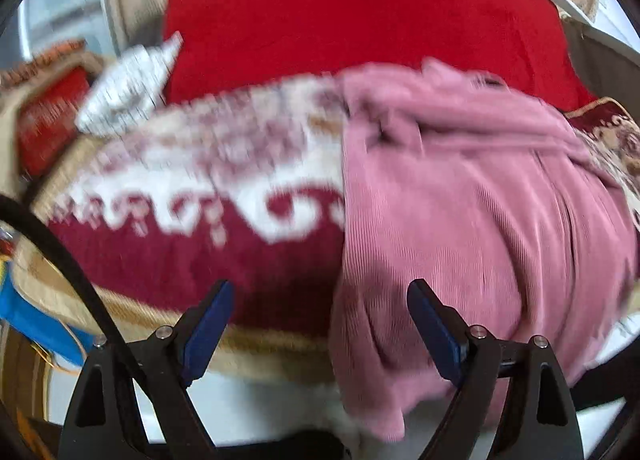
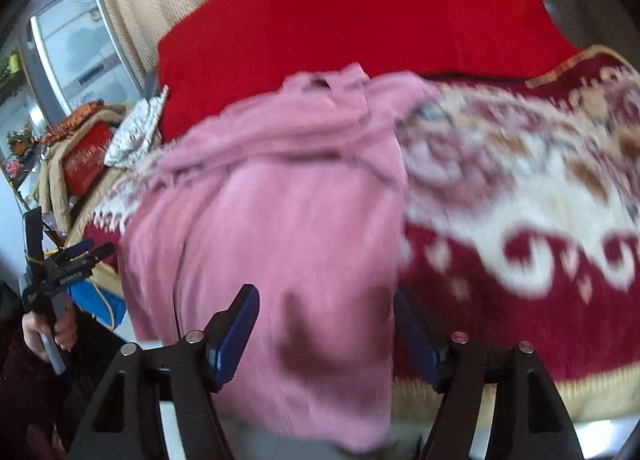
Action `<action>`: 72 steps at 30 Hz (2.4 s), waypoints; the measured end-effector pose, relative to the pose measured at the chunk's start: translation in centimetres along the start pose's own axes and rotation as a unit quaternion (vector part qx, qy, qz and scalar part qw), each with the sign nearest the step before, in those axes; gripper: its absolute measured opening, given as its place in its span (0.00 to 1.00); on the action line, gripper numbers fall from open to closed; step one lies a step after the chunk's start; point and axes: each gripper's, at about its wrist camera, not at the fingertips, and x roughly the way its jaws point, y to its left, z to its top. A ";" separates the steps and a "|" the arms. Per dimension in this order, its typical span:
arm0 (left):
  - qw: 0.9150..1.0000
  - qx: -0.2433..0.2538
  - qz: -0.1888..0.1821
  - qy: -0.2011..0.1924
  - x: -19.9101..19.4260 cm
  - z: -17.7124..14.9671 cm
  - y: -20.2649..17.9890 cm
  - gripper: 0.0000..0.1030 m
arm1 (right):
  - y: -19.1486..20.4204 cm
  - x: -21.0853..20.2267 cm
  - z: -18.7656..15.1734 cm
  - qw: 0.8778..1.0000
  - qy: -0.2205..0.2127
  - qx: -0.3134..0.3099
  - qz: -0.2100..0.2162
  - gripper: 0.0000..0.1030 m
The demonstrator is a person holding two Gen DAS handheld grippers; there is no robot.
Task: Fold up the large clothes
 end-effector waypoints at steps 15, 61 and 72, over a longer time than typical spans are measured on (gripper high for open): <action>0.979 -0.015 -0.150 0.137 5.2 -3.1 -0.3 0.86 | -3.9 5.2 -4.8 0.988 0.145 0.051 0.029 0.83; 0.924 -0.205 -0.320 -0.044 6.0 19.6 4.0 0.09 | -3.7 3.3 18.3 0.968 -0.123 0.158 0.152 0.14; 0.929 -0.287 -0.235 -0.012 15.2 23.1 2.3 0.24 | -12.0 12.5 21.5 0.940 -0.110 0.306 0.103 0.19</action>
